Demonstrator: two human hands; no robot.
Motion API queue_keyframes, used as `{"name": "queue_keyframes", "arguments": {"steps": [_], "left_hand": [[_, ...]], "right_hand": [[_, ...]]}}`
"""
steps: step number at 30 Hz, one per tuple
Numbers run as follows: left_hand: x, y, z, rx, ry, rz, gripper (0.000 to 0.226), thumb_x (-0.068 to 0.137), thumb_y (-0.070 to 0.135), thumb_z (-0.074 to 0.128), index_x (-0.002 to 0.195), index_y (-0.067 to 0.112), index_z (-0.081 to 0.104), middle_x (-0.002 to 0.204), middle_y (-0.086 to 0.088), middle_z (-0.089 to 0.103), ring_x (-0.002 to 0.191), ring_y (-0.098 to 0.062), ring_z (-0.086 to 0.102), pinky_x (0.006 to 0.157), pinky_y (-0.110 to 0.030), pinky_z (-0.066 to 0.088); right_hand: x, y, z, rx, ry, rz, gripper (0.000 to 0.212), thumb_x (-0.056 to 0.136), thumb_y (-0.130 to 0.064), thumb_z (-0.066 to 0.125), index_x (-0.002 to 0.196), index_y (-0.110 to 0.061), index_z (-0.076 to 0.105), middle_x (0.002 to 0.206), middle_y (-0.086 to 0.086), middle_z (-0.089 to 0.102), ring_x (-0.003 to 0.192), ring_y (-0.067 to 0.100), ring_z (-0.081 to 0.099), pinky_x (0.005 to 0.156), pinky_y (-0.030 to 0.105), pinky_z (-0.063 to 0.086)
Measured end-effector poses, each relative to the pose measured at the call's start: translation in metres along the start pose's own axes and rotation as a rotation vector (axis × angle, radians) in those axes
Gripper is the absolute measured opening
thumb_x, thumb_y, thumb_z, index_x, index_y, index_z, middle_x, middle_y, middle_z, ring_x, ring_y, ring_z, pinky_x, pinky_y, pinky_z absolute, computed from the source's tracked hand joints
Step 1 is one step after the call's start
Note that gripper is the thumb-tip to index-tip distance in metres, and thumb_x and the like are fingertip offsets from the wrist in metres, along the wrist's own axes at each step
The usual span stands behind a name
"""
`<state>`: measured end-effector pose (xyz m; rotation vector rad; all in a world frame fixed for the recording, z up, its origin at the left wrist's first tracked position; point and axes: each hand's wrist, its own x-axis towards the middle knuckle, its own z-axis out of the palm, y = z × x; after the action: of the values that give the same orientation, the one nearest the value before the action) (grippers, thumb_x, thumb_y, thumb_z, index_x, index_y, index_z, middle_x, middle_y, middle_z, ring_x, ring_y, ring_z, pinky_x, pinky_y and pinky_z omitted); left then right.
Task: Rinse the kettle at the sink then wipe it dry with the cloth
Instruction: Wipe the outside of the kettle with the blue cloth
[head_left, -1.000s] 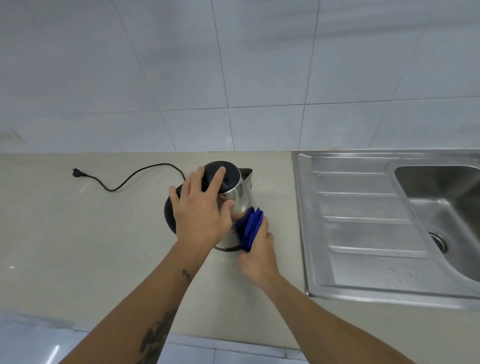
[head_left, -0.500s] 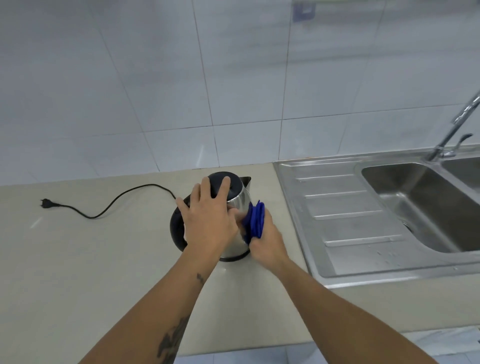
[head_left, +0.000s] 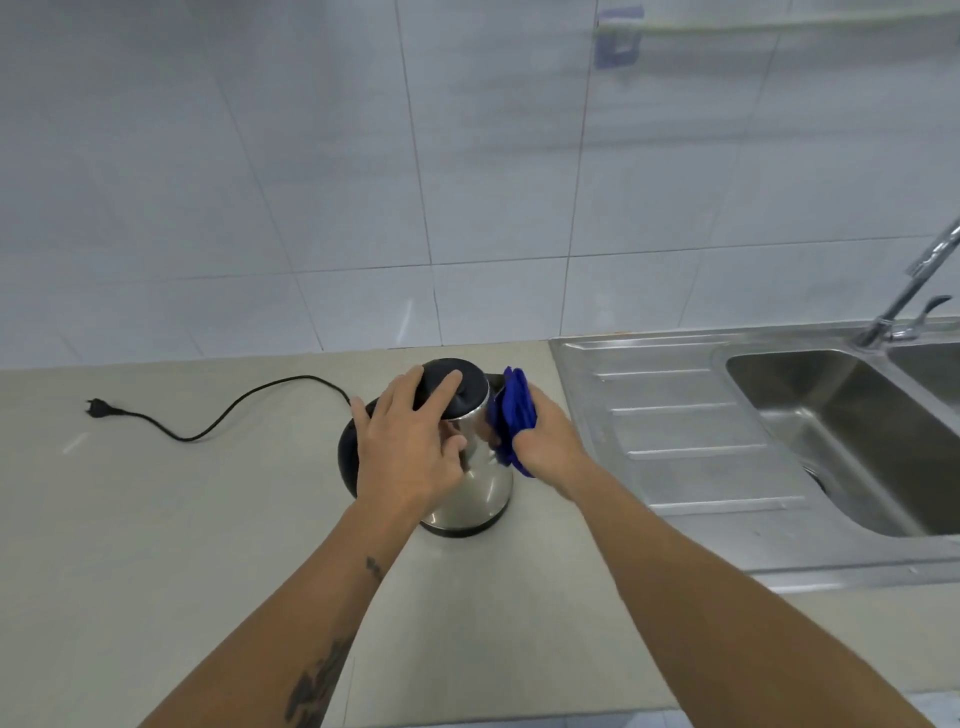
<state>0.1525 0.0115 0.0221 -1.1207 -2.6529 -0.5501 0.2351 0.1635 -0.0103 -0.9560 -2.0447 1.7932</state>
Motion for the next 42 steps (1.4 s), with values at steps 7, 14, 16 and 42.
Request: {"name": "queue_keyframes", "arguments": {"steps": [7,14,16,42], "left_hand": [[0.003,-0.017,0.005,-0.147,-0.053,0.137,0.074,0.083,0.023,0.070,0.148,0.038,0.040,0.159,-0.002,0.031,0.148,-0.026,0.027,0.118,-0.063,0.005],[0.005,-0.008,-0.004,-0.121,-0.068,0.085,0.067,0.086,0.020,0.058,0.148,0.034,0.037,0.159,0.006,0.031,0.147,-0.028,0.021,0.120,-0.045,0.016],[0.006,0.011,-0.007,-0.170,-0.034,-0.017,0.058,0.084,0.028,0.054,0.142,0.028,0.044,0.149,0.005,0.041,0.139,-0.027,0.028,0.116,-0.041,0.025],[0.007,-0.010,-0.007,-0.483,-0.270,0.302,0.070,0.084,0.021,0.073,0.146,0.036,0.045,0.156,0.016,0.032,0.146,-0.007,0.027,0.120,-0.033,0.025]], "right_hand": [[-0.012,0.016,-0.018,-0.007,-0.003,-0.051,0.074,0.071,0.018,0.047,0.124,-0.031,0.059,0.108,0.010,0.070,0.095,0.030,0.071,0.060,0.030,0.059],[-0.057,0.046,0.005,-0.013,0.148,-0.187,0.081,0.076,0.018,0.056,0.142,-0.028,0.051,0.132,-0.008,0.055,0.117,0.011,0.058,0.077,0.017,0.055],[-0.051,0.052,0.009,0.026,0.207,-0.075,0.073,0.073,0.015,0.057,0.132,-0.028,0.055,0.116,-0.003,0.063,0.102,0.018,0.064,0.068,0.026,0.057],[-0.095,0.050,-0.003,-0.291,0.243,-0.324,0.081,0.080,0.006,0.047,0.154,-0.026,0.043,0.149,-0.001,0.048,0.131,0.009,0.050,0.107,0.021,0.044]]}}
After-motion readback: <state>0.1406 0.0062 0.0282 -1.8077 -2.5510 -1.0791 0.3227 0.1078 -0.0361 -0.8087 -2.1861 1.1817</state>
